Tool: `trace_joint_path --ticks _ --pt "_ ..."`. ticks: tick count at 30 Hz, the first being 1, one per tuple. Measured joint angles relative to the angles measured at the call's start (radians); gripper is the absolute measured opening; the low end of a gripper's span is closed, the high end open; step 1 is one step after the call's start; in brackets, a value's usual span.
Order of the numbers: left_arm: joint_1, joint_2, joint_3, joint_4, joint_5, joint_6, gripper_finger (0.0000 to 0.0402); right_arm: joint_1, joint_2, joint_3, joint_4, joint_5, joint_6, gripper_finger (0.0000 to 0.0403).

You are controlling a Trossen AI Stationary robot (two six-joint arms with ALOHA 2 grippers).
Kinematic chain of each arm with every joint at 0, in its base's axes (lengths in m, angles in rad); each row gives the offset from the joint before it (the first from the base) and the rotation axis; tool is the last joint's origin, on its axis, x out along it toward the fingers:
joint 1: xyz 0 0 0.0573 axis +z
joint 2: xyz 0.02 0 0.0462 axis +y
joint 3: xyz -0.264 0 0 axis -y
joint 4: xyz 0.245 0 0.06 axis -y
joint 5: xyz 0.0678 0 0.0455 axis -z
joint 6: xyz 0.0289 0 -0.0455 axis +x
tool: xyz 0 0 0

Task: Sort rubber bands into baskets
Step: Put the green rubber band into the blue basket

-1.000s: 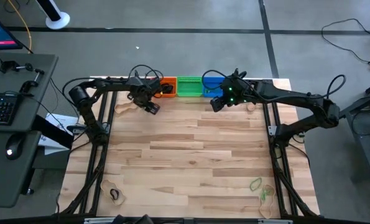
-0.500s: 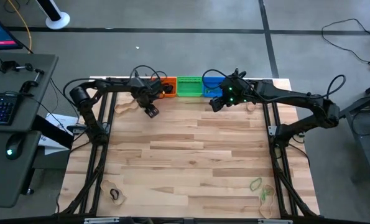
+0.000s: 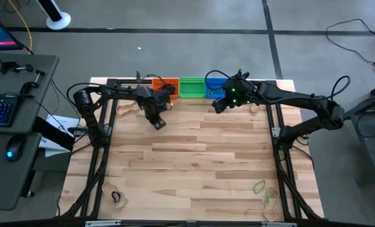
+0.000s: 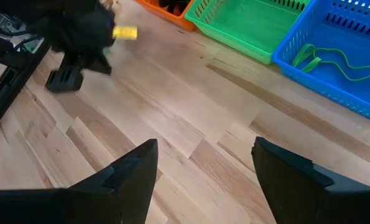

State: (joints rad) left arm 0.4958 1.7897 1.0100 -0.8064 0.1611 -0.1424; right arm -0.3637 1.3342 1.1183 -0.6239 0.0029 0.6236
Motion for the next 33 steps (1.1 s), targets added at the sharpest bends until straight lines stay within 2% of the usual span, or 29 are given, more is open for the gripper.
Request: trace_joint_path --ticks 3,9,12,17,21,26,33 --pt "-0.063 0.0 0.0 0.014 0.008 -0.038 0.0004 0.0 0.0 0.0 0.0 0.0 -0.003 0.025" --pt "-0.148 -0.014 0.051 -0.041 0.051 -0.049 0.0 0.0 0.0 0.0 0.0 0.0 -0.003 0.025" --pt "-0.144 -0.069 0.072 -0.078 0.004 0.006 0.0 0.0 0.0 0.0 0.0 0.0 -0.003 0.025" --pt "-0.117 -0.158 0.071 -0.142 -0.131 0.158 0.0 0.0 0.0 0.0 -0.001 0.0 -0.003 0.025" --pt "-0.06 -0.165 0.07 -0.156 -0.159 0.256 0.0003 0.0 0.0 0.0 -0.001 0.0 -0.002 0.025" --pt "0.0 -0.113 0.07 -0.179 -0.173 0.33 0.0035 0.0 0.0 0.0 -0.003 0.0 0.005 0.025" --pt "0.033 -0.048 0.07 -0.192 -0.198 0.385 0.0118 0.0 0.0 0.0 -0.003 0.001 0.008 0.025"
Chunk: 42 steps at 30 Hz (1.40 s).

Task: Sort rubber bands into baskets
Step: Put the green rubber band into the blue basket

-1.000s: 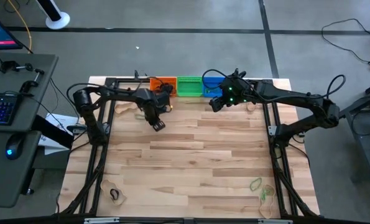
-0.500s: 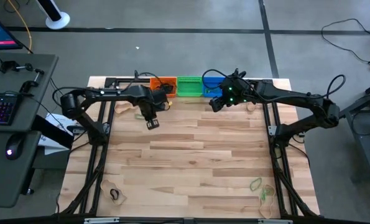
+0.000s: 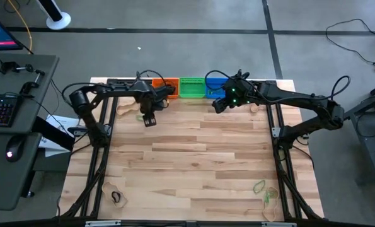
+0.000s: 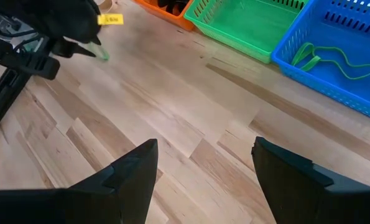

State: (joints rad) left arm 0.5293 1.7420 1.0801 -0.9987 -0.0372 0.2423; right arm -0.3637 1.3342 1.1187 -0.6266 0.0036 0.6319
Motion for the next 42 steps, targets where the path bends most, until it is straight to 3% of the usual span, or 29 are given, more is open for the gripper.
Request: trace_joint_path --ticks 7,18,22,27,32,36,42 --pt "-0.014 0.064 0.0 -0.01 -0.03 0.111 0.0169 0.0 0.0 0.0 0.003 0.0 0.023 0.025" --pt "-0.013 0.162 0.008 0.003 -0.067 0.091 0.0174 0.0 0.0 0.0 0.003 0.004 0.024 0.025" --pt "-0.029 0.164 0.007 -0.001 -0.069 0.042 0.0136 0.0 0.0 0.0 0.002 0.005 0.023 0.025" --pt "-0.07 0.16 0.003 -0.004 -0.074 -0.029 0.0018 0.0 0.0 0.0 -0.001 0.016 0.015 0.025" --pt "-0.101 0.063 -0.008 0.061 -0.069 -0.05 0.0002 0.0 0.0 0.0 -0.007 0.014 -0.019 0.025" --pt "-0.114 -0.107 0.0 0.163 0.04 -0.052 0.0 0.0 0.0 0.0 0.004 -0.008 -0.029 0.025" --pt "-0.116 -0.241 0.001 0.499 0.077 -0.166 0.0 0.0 -0.004 0.0 0.076 -0.046 -0.03 0.025"
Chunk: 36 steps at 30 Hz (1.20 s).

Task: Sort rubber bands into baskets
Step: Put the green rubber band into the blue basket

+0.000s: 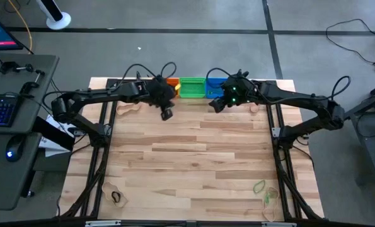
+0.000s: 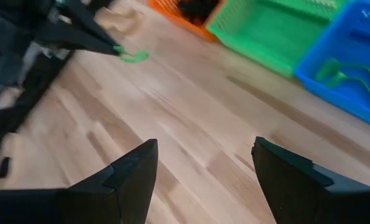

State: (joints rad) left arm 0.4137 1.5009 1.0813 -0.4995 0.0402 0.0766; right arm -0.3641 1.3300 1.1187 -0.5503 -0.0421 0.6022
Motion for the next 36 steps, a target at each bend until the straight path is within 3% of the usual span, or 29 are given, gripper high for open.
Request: trace_joint_path --ticks 6,11,14,20,27,32,36 --pt "-0.005 0.054 0.001 0.339 0.015 -0.068 0.0 0.0 -0.083 0.0 0.189 -0.021 -0.008 0.025" --pt "-0.01 0.184 0.006 0.657 0.014 -0.167 0.0 -0.008 -0.183 0.0 0.283 -0.011 -0.018 0.025" --pt "-0.01 0.283 0.079 0.737 0.014 -0.255 0.0 -0.008 -0.224 0.001 0.283 0.037 -0.019 0.025" --pt "-0.01 0.5 0.341 0.664 -0.004 -0.328 0.0 -0.008 -0.246 0.001 0.278 0.109 -0.017 0.025" --pt "0.001 0.706 0.651 0.487 -0.068 -0.336 0.0 -0.006 -0.236 0.001 0.277 0.118 -0.016 0.025" --pt "0.005 0.773 0.774 0.339 -0.151 -0.277 0.0003 0.0 -0.235 0.001 0.277 0.118 0.002 0.025" --pt "0.005 0.776 0.783 0.329 -0.173 -0.236 0.003 0.0 -0.236 0.001 0.277 0.118 0.003 0.025"
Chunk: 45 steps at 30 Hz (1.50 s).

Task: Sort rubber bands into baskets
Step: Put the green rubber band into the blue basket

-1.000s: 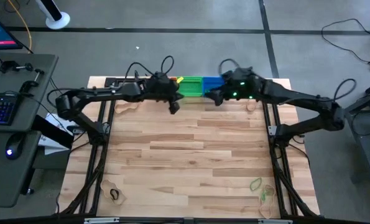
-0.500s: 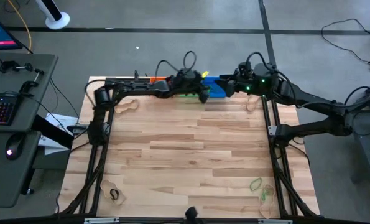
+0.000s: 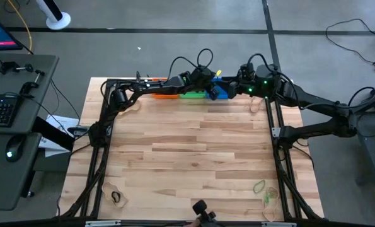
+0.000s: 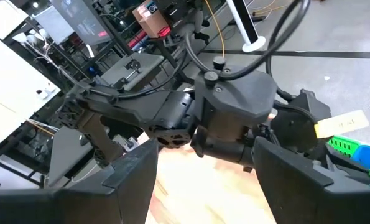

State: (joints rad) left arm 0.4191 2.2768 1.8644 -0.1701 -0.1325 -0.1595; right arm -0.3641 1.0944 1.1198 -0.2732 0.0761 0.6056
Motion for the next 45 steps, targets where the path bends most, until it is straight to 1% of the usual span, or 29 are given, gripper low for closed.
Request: trace_joint_path --ticks 10,14,18,21,23,24,26,28,30,32,35,37,38,41,45 --pt "0.006 -0.003 0.001 -0.015 0.0 -0.026 0.015 0.0 0.0 0.0 0.0 0.0 -0.002 0.025" --pt "0.006 -0.042 0.002 -0.109 0.013 -0.024 0.0178 -0.002 0.0 0.0 0.001 0.008 0.006 0.025" --pt "0.013 -0.126 0.008 -0.38 0.051 0.027 0.0183 -0.002 -0.001 0.0 -0.015 0.015 0.009 0.025" --pt "0.013 -0.203 -0.01 -0.558 0.079 0.093 0.018 -0.002 -0.002 0.0 -0.108 -0.043 -0.002 0.025" --pt "0.011 -0.269 -0.062 -0.599 0.127 0.101 0.0163 -0.002 0.004 0.0 -0.219 -0.104 -0.004 0.025" --pt "0.007 -0.308 -0.106 -0.592 0.151 0.094 0.0151 0.004 0.008 -0.001 -0.286 -0.138 -0.005 0.025" --pt "-0.005 -0.406 -0.23 -0.51 0.177 0.057 0.0117 0.029 0.019 -0.018 -0.418 -0.198 -0.003 0.025" --pt "-0.021 -0.514 -0.38 -0.396 0.182 0.01 0.0074 0.074 0.026 -0.07 -0.495 -0.264 0.022 0.025" --pt "-0.041 -0.616 -0.534 -0.287 0.183 -0.048 0.0027 0.135 0.026 -0.153 -0.52 -0.351 0.09 0.025" --pt "-0.067 -0.706 -0.672 -0.213 0.183 -0.112 0.0009 0.219 0.027 -0.256 -0.511 -0.444 0.199 0.025" --pt "-0.118 -0.829 -0.822 -0.133 0.186 -0.177 0.0002 0.391 0.028 -0.39 -0.482 -0.584 0.364 0.025" --pt "-0.154 -0.895 -0.891 -0.071 0.188 -0.176 0.0001 0.517 0.028 -0.448 -0.456 -0.647 0.478 0.0248" --pt "-0.169 -0.921 -0.918 -0.041 0.189 -0.169 0.0 0.579 0.028 -0.464 -0.443 -0.661 0.531 0.0245" --pt "-0.199 -0.966 -0.956 0.054 0.187 -0.14 0.0 0.738 0.028 -0.472 -0.429 -0.659 0.684 0.0231" --pt "-0.194 -0.986 -0.957 0.137 0.185 -0.088 0.0 0.885 0.045 -0.472 -0.431 -0.652 0.895 0.0206"
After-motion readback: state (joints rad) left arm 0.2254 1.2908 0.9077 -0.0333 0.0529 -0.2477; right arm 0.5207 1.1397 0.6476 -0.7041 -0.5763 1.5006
